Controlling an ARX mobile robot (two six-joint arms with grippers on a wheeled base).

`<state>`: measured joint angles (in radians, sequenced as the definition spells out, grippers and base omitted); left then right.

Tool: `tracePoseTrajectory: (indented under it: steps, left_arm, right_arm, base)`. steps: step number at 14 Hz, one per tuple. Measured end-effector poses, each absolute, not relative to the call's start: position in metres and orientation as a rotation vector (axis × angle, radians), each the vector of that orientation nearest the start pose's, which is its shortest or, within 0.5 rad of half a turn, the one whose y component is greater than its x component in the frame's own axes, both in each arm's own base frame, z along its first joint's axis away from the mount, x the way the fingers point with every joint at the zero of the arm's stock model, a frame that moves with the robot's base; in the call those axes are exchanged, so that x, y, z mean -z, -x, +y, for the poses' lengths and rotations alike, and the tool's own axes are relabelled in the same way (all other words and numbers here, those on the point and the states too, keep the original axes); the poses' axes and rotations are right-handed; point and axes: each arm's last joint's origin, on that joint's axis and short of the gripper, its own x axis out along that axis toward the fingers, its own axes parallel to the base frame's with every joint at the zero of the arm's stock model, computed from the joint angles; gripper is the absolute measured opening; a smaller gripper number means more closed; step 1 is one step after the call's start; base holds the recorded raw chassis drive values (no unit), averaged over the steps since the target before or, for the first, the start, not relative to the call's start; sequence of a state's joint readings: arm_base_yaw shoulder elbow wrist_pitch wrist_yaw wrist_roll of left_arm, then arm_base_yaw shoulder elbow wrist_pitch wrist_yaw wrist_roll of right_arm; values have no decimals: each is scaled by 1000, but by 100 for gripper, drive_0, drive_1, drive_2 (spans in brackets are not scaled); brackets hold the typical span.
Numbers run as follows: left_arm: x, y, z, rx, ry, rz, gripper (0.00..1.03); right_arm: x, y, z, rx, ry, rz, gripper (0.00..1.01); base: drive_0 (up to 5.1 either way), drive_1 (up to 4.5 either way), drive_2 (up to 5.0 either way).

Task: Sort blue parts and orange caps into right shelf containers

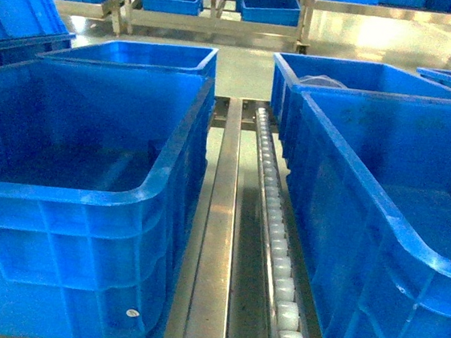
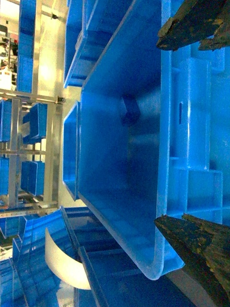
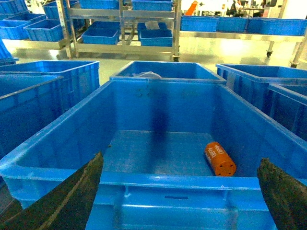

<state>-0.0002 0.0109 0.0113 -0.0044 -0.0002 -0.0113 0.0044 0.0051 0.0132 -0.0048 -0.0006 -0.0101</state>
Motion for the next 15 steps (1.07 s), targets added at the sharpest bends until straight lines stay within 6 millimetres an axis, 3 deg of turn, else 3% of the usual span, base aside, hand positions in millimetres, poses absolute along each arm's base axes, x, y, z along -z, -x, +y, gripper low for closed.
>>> tracePoseTrajectory:
  steps: [15]
  left_arm:
    - [-166, -98, 0, 0, 11, 4, 98]
  right_arm:
    - [-167, -97, 0, -5, 10, -3, 98]
  base:
    - [0, 0, 0]
